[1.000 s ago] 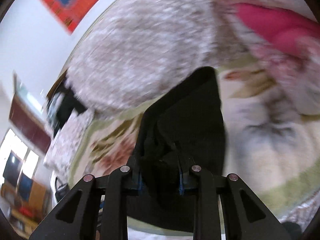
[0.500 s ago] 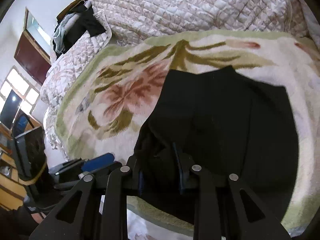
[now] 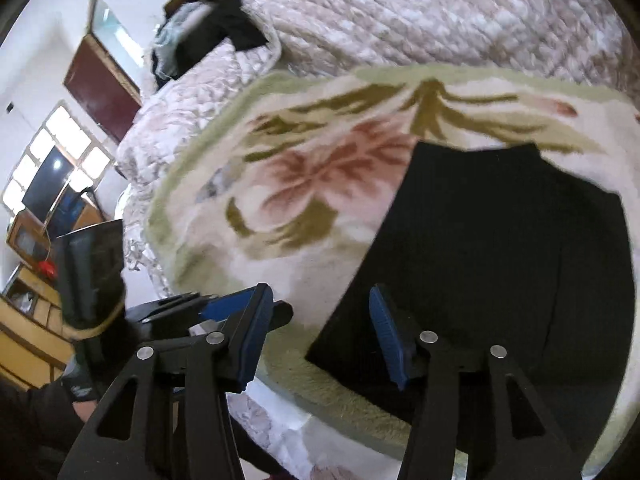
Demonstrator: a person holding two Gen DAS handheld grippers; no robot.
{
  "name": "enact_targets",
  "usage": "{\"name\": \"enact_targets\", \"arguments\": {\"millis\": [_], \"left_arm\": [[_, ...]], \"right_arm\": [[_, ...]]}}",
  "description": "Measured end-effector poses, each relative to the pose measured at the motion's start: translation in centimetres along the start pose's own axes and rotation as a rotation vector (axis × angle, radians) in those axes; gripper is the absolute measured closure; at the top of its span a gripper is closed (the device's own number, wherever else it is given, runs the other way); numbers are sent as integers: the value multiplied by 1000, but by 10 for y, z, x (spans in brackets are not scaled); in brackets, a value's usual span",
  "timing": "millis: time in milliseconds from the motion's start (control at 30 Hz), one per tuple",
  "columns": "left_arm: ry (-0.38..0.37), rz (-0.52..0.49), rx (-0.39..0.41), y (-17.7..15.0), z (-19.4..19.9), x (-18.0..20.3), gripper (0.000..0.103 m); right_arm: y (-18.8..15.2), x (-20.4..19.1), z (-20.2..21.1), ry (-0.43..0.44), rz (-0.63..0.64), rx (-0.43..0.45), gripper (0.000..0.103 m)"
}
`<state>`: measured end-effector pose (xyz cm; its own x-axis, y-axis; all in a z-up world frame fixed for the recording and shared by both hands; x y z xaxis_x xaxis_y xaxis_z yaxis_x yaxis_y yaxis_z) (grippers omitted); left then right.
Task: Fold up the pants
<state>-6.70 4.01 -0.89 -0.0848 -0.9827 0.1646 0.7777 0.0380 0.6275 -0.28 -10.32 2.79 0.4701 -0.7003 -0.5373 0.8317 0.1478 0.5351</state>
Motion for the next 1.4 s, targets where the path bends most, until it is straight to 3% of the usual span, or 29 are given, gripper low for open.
{"name": "enact_targets", "arguments": {"millis": [67, 167, 200, 233, 267, 367, 433, 533, 567, 767, 967, 1100, 1200, 1400], "left_arm": [[5, -5, 5, 2, 3, 0, 68], [3, -12, 17, 8, 6, 3, 68], [2, -19, 22, 11, 7, 5, 68], [0, -27, 27, 14, 8, 8, 68], [-3, -36, 31, 17, 8, 11, 68], [-10, -66, 33, 26, 7, 20, 68], [-13, -84, 31, 32, 5, 27, 68], [-21, -114, 37, 45, 2, 39, 68], [-25, -123, 40, 51, 0, 43, 68], [-46, -171, 69, 88, -18, 68, 68], [-40, -236, 76, 121, -61, 88, 68], [-6, -237, 28, 115, -90, 76, 67], [-20, -221, 45, 111, -91, 69, 65], [1, -236, 40, 113, -86, 74, 64]], "right_arm": [[3, 5, 26, 8, -18, 96, 51], [5, 32, 54, -92, -84, 198, 54], [3, 44, 58, -137, -108, 215, 63], [0, 56, 61, -188, -131, 229, 79], [-6, 75, 61, -251, -174, 226, 84], [-25, 101, 45, -255, -244, 142, 85], [-29, 90, 42, -245, -171, 142, 84], [-24, 79, 43, -120, -138, 87, 84], [-19, 80, 46, -120, -134, 96, 84], [17, 117, 63, -195, -182, 207, 84], [50, 136, 50, -223, -146, 195, 84], [59, 158, 22, -295, -123, 139, 86], [62, 174, 21, -279, -154, 164, 91], [59, 157, 33, -319, -132, 164, 89]]}}
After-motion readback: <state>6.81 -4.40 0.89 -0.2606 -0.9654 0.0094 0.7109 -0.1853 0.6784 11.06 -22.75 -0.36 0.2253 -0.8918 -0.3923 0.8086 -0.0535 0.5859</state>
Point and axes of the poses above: each gripper's, at about its wrist camera, not at the fingertips, and z roughly against the way its jaws point, x to its right, y to its top, the point moved 2 cm from there along -z, roughly the way its jaws point, and after that the axes turned 13 degrees about -z, right-handed, at the moved point
